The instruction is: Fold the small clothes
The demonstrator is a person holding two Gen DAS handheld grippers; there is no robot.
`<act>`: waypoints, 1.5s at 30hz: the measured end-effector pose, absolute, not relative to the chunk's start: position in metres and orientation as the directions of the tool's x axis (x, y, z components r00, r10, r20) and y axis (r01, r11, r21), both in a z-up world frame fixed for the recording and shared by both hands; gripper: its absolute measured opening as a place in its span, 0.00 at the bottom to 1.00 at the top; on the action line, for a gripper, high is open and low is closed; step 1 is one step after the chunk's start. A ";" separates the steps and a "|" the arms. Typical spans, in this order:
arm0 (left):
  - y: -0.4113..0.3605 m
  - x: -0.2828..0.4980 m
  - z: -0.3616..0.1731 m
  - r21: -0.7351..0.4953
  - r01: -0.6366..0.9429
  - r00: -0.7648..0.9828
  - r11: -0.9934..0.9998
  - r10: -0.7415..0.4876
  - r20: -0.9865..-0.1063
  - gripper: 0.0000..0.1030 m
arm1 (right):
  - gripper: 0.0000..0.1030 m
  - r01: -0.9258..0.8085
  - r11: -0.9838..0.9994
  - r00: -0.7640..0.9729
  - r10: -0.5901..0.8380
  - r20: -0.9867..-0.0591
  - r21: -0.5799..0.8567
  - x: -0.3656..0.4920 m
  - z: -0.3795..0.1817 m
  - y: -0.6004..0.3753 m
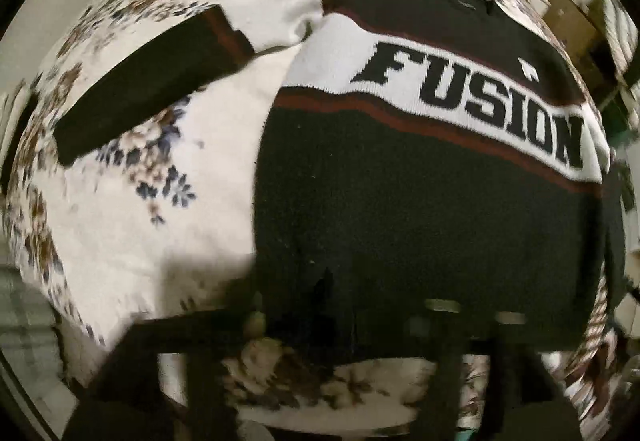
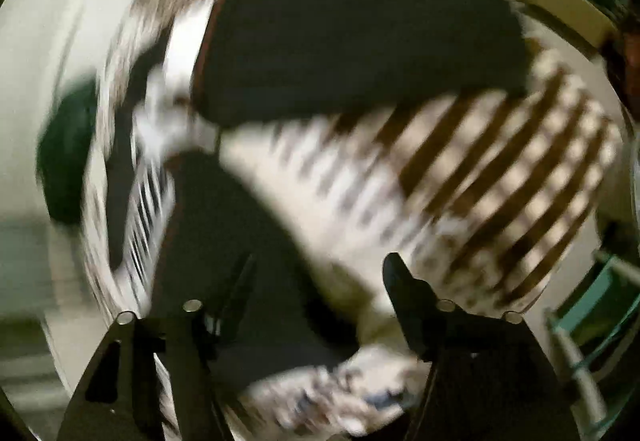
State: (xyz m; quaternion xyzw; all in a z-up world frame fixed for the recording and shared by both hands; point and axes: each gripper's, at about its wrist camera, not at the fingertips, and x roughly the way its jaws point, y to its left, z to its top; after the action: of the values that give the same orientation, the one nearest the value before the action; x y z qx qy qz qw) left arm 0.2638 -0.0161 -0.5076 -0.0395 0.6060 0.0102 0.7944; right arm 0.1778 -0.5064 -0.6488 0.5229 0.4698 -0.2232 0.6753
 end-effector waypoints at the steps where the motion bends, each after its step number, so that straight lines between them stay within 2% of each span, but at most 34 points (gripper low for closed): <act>1: -0.023 0.264 -0.505 -0.065 -0.076 0.269 0.995 -0.043 -0.962 0.83 | 0.71 0.810 0.300 0.475 0.167 -0.864 0.504 0.172 -0.653 -0.519; 4: -0.039 0.268 -0.505 -0.062 -0.063 0.269 0.996 -0.043 -0.962 0.83 | 0.71 0.836 0.068 0.537 0.106 -0.837 0.545 0.156 -0.687 -0.567; 8: -0.075 0.278 -0.510 -0.070 -0.019 0.263 0.997 -0.063 -0.963 0.83 | 0.69 0.763 -0.183 0.637 0.051 -0.769 0.620 0.148 -0.728 -0.588; 11: -0.113 0.292 -0.514 -0.077 0.033 0.266 0.996 -0.083 -0.960 0.83 | 0.16 0.735 -0.235 0.644 -0.052 -0.763 0.637 0.138 -0.725 -0.591; 12: -0.122 0.296 -0.515 -0.076 0.050 0.268 0.996 -0.086 -0.959 0.83 | 0.13 0.723 -0.229 0.654 -0.078 -0.752 0.652 0.136 -0.718 -0.593; 16: -0.162 0.309 -0.521 -0.065 0.132 0.284 0.989 -0.101 -0.953 0.83 | 0.12 0.748 -0.151 0.606 -0.242 -0.757 0.647 0.111 -0.681 -0.630; 18: -0.180 0.316 -0.531 -0.060 0.179 0.277 0.982 -0.109 -0.955 0.83 | 0.12 0.747 -0.140 0.616 -0.220 -0.756 0.650 0.108 -0.679 -0.652; 20: -0.194 0.323 -0.543 -0.047 0.212 0.268 0.976 -0.105 -0.958 0.83 | 0.14 0.738 -0.118 0.653 -0.124 -0.748 0.664 0.119 -0.694 -0.671; 22: -0.202 0.328 -0.555 -0.034 0.235 0.256 0.971 -0.095 -0.962 0.83 | 0.22 0.738 -0.108 0.668 -0.028 -0.744 0.666 0.124 -0.711 -0.684; 23: -0.204 0.331 -0.561 -0.031 0.245 0.250 0.969 -0.094 -0.964 0.83 | 0.38 0.725 -0.124 0.684 0.015 -0.729 0.678 0.123 -0.723 -0.691; 24: -0.206 0.334 -0.569 -0.025 0.251 0.241 0.968 -0.087 -0.967 0.83 | 0.43 0.690 -0.169 0.718 0.038 -0.695 0.704 0.123 -0.736 -0.693; 26: -0.206 0.340 -0.582 -0.032 0.247 0.221 0.969 -0.088 -0.971 0.83 | 0.43 0.632 -0.251 0.761 0.023 -0.648 0.733 0.123 -0.756 -0.685; 28: -0.204 0.344 -0.591 -0.028 0.241 0.207 0.970 -0.080 -0.975 0.83 | 0.43 0.563 -0.326 0.798 -0.027 -0.603 0.760 0.115 -0.763 -0.687; 31: -0.198 0.347 -0.598 -0.047 0.232 0.194 0.971 -0.094 -0.976 0.85 | 0.13 0.587 -0.305 0.775 -0.057 -0.630 0.750 0.117 -0.755 -0.688; 35: -0.188 0.347 -0.589 -0.080 0.211 0.183 0.974 -0.120 -0.976 0.85 | 0.13 0.652 -0.171 0.732 -0.112 -0.672 0.738 0.130 -0.699 -0.697; 38: -0.174 0.351 -0.577 -0.123 0.179 0.189 0.976 -0.156 -0.969 0.85 | 0.13 0.702 0.054 0.708 -0.165 -0.687 0.710 0.163 -0.625 -0.690; 42: -0.147 0.364 -0.567 -0.125 0.139 0.212 0.982 -0.153 -0.965 0.85 | 0.13 0.695 0.337 0.710 -0.178 -0.681 0.636 0.246 -0.539 -0.644; 45: -0.120 0.382 -0.567 -0.128 0.106 0.213 0.986 -0.148 -0.966 0.85 | 0.13 0.656 0.478 0.713 -0.140 -0.687 0.584 0.311 -0.506 -0.593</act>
State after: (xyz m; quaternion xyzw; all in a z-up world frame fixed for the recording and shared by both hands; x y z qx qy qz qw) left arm 0.3820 -0.1198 -0.5672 -0.0170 0.6220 -0.0817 0.7786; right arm 0.3112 -0.5935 -0.5064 0.4478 0.2881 -0.2457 0.8100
